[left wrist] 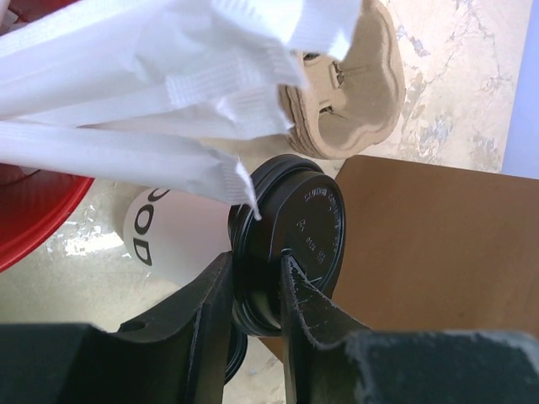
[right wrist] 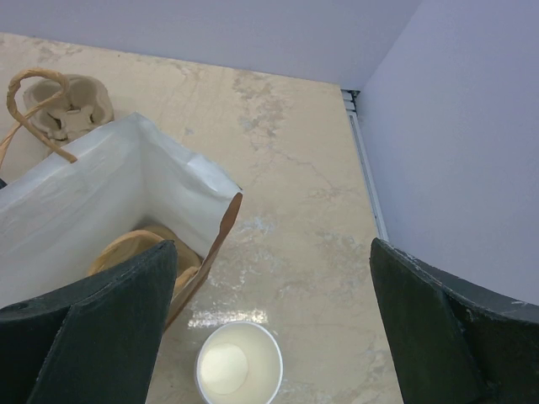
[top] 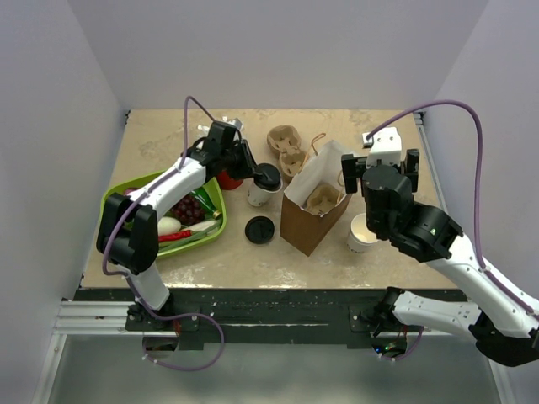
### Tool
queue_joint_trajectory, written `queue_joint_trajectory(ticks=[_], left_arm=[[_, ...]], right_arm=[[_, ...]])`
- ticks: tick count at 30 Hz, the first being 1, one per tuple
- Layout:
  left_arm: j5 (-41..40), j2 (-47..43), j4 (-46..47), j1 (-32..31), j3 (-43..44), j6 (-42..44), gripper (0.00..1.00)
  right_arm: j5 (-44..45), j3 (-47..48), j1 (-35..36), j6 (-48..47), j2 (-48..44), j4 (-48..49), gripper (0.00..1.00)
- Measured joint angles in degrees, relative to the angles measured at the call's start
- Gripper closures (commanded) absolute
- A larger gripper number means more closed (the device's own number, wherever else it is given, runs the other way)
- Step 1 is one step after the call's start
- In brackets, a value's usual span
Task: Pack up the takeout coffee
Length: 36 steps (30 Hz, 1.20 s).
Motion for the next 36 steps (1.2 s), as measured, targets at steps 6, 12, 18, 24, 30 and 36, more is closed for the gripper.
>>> queue_joint_trajectory(ticks=[6,12,18,24,30,36], left_arm=[[2.1,0.0,0.2,0.4,-1.6,0.4,0.83],[2.6,-2.4,0.4,0.4,-4.7,0.4,0.74],[0.6,-3.8,-0.5,0.4,-5.8,1.2,0.78],[-1.0,-4.3,-1.4,0.4,-5.8,1.6,0.82],[-4.3,-6.3,-3.8,0.4,-6.5,1.8,0.83],[-6.3,-9.6,-4.9,0.7,-9.6,1.8,0.85]], right_arm=[[0.0,0.0,0.0,-0.3,-0.2,0.5,0.02],[0.0,0.0,0.0,-0.5,-0.2,0.8,0.02],[-2.0,0.0,-0.1,-1.9,0.5,1.6,0.03],[-12.5,1.6,-0.3,-5.8,3.0,2.3,0.04],[-32.2,9.6,-0.3,-8.2,7.8,3.9,0.04],[-45.9,18.4,-0.2,-6.8,15.9,5.4,0.05]])
